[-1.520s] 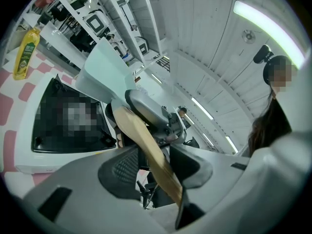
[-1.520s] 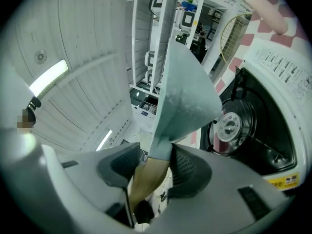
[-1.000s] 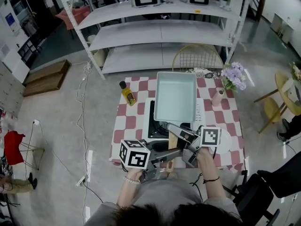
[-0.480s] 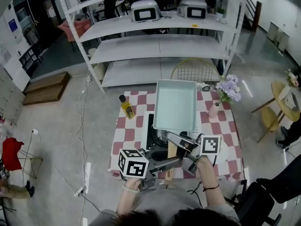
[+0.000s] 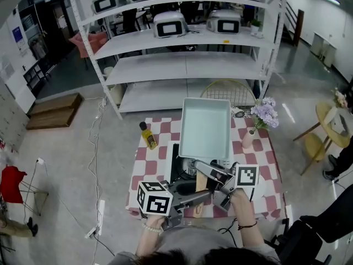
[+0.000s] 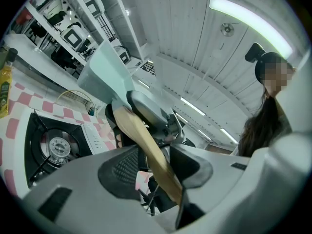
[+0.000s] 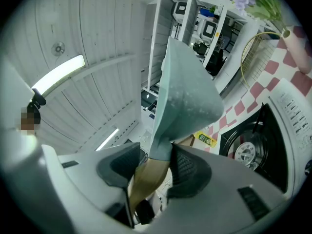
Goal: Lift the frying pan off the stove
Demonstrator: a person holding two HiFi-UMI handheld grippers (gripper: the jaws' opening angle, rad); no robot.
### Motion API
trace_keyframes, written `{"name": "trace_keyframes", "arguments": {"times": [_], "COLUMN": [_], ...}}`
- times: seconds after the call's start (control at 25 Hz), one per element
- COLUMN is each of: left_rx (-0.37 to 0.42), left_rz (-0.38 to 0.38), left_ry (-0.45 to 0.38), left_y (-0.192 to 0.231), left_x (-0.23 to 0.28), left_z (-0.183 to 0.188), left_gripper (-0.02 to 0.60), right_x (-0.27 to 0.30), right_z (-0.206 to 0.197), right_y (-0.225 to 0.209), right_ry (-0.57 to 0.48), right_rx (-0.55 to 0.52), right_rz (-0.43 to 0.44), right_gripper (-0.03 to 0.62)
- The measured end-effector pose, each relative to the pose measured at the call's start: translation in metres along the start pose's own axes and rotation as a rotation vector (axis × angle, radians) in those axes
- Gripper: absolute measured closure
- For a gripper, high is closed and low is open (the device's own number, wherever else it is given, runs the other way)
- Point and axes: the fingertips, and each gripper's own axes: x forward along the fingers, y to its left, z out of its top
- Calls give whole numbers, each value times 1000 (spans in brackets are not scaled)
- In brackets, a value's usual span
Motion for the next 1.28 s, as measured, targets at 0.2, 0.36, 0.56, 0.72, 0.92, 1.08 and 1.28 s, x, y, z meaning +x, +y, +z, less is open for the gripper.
{"name": "trace_keyframes", "arguments": {"times": [0.2,0.36,0.56,0.72,0.92,1.08,1.28], "left_rx": [19,35,50,59,65,61,60], "left_rz": [-7,-12,-18,-23,-26,-29,-29], "left_ry": [-5,-7,-9,-9,-8,-7,-6], "left_y": [-5,-8,-10,-12,-12,-12,-12], "left_x": [1,0,1,0,0,0,0], "left_z": [7,11,14,15,15,14,14], "left_gripper": [382,382,382,382,382,382,382], "right_x": [0,-1,0,-1,-2,-3,-2], "right_z": [6,10,13,14,14,14,14], "right_y": [10,12,16,17,18,16,18], "right_ry": [-7,-13,-15,-19,-27,-32,-31], "right_rx": [-13,-26,-38,-50,-48,-40,-42], "right_rz": [16,14,22,17,28,22,27], "right_gripper": [399,399,399,399,399,399,399]}}
